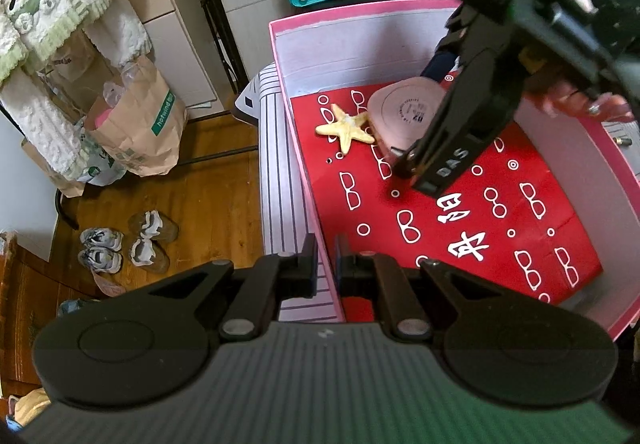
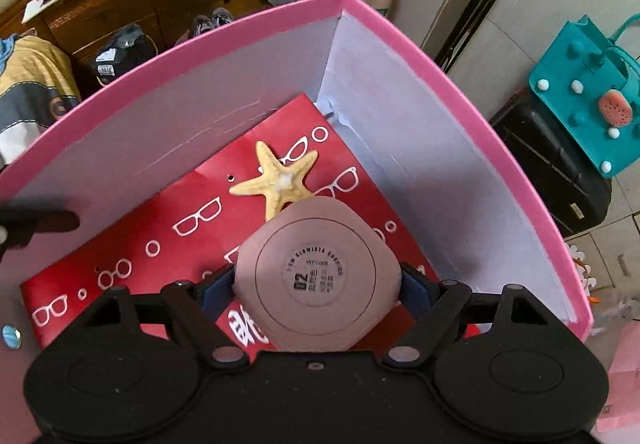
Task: Organize rigid objects
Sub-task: 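Carry the pink tape measure into the box beside the starfish and release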
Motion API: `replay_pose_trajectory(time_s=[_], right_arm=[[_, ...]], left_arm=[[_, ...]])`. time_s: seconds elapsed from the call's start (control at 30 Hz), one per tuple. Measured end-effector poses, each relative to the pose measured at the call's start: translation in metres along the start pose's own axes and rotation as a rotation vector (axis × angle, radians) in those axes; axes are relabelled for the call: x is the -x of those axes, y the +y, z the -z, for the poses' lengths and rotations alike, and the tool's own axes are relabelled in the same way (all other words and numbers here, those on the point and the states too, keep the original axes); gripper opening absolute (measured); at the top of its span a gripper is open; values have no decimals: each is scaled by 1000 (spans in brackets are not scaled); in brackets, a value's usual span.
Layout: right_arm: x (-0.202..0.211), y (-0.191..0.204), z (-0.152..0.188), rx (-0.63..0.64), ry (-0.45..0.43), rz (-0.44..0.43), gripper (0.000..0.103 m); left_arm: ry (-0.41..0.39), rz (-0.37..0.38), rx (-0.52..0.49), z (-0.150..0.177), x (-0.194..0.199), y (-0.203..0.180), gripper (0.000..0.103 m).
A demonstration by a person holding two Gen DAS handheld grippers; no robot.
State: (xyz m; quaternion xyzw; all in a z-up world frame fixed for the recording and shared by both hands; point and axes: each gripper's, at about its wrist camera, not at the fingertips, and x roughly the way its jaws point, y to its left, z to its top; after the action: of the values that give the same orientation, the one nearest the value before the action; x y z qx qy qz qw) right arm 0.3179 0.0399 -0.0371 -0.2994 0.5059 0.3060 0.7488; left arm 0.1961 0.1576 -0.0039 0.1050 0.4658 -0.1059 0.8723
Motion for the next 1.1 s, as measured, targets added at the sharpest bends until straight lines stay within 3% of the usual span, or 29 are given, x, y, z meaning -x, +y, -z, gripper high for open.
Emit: replay_pose_trajectory(time_s=[0.1, 0.23, 0.33, 0.6, 0.73, 0.97, 1.1], right_arm=[[0, -1, -2, -5, -11, 2, 88], [28, -4, 7, -10, -114, 25, 90], [59, -9, 20, -40, -206, -4, 90], [129, -19, 84, -162, -385, -67, 90], [148, -16, 130, -193, -505, -45, 90], [154, -12, 198, -188, -561, 98, 90], [138, -11, 227, -186, -526, 99, 86]], left_arm=[[1, 2, 2, -1, 1, 1, 7], [7, 5, 1, -2, 1, 2, 8], [7, 2, 0, -2, 1, 0, 7], [5, 0, 6, -2, 1, 1, 7], [-1, -3, 9, 0, 1, 0, 7], [-27, -14, 14, 4, 2, -2, 7], [-40, -14, 29, 6, 4, -1, 7]])
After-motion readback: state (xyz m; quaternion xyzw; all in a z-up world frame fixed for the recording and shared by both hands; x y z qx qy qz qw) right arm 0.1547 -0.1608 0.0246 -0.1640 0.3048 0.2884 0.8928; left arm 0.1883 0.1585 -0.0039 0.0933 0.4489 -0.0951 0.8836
